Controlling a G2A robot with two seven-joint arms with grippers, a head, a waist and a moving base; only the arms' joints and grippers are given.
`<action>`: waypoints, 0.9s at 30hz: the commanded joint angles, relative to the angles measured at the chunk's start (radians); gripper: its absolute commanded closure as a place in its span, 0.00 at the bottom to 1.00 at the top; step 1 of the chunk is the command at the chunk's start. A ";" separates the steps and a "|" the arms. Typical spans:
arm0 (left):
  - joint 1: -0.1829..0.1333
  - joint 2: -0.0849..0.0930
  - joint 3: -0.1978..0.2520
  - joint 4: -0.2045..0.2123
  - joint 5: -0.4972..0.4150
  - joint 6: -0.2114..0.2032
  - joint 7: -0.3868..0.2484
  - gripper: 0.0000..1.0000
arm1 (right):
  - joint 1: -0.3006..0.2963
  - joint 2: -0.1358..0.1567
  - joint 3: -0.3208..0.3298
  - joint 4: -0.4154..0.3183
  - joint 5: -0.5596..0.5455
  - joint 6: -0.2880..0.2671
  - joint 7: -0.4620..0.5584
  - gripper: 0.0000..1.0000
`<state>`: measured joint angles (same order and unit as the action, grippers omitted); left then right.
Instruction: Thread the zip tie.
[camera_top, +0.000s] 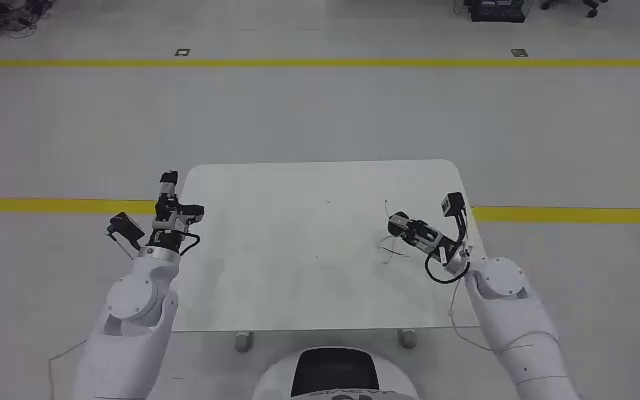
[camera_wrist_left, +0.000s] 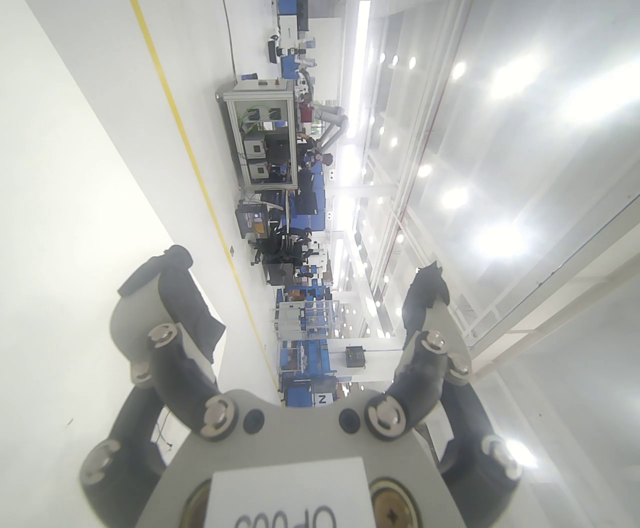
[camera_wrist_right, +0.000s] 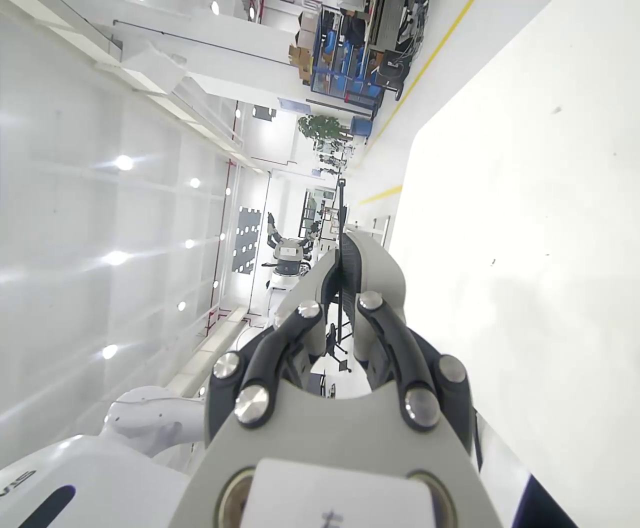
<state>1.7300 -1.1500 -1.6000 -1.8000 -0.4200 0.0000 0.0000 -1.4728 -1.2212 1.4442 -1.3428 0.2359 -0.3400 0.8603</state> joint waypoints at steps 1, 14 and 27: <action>0.000 0.000 0.000 0.000 0.000 0.000 0.000 0.00 | 0.000 0.000 0.000 0.000 0.000 0.000 0.000 1.00; 0.000 0.000 0.000 0.000 0.000 0.000 0.000 0.00 | -0.081 -0.021 -0.036 -0.035 0.032 0.000 -0.214 1.00; 0.000 0.000 0.000 0.000 0.000 0.000 0.000 0.00 | -0.105 -0.027 -0.031 -0.059 0.025 0.000 -0.225 1.00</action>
<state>1.7300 -1.1500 -1.6000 -1.8000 -0.4200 0.0000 0.0000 -1.5773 -1.2487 1.4136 -1.4015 0.2607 -0.3400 0.6352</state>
